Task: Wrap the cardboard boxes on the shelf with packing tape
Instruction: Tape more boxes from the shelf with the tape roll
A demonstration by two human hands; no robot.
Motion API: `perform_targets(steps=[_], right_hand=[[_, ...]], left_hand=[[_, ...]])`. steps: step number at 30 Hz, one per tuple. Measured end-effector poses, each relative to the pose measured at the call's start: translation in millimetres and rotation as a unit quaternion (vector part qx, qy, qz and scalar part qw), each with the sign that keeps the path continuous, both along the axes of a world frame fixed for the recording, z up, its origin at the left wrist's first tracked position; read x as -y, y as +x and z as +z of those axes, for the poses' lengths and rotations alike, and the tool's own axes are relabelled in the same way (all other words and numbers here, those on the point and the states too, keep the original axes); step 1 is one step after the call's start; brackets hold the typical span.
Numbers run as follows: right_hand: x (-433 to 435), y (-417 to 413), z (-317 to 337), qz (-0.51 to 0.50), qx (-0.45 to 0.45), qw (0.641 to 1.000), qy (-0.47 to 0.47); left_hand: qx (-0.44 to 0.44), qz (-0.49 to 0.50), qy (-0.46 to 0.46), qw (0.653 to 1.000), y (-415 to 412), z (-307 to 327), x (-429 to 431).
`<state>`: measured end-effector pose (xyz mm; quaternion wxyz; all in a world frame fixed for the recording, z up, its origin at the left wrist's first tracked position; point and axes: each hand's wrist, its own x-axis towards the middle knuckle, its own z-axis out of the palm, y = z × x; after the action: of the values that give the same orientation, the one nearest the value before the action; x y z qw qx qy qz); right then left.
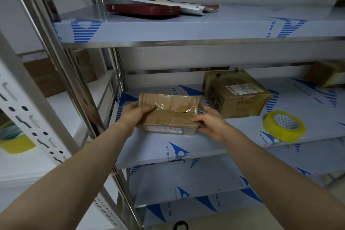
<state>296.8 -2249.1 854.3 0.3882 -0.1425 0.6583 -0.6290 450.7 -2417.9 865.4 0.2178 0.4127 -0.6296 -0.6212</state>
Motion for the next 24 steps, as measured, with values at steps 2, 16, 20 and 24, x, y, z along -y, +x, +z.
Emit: perform_targets(steps=[2,16,20,24], right_hand=[[-0.9,0.9,-5.8,0.014,0.001,1.0,-0.005],[10.7,-8.7,0.5,0.024,-0.267,0.961,0.07],[13.7,-12.0,-0.8,0.014,-0.28,0.957,0.072],[16.0,-16.3,-1.3,-0.014,-0.279,0.955,0.103]], left_hand=[[0.002,-0.018,-0.022,1.0,1.1,-4.9,-1.2],[-0.024,-0.045,-0.032,0.998,2.5,-23.1,-4.1],[-0.017,-0.033,-0.025,0.999,-0.8,-24.5,-2.0],[-0.015,-0.022,-0.039,0.999,-6.4,-16.8,1.9]])
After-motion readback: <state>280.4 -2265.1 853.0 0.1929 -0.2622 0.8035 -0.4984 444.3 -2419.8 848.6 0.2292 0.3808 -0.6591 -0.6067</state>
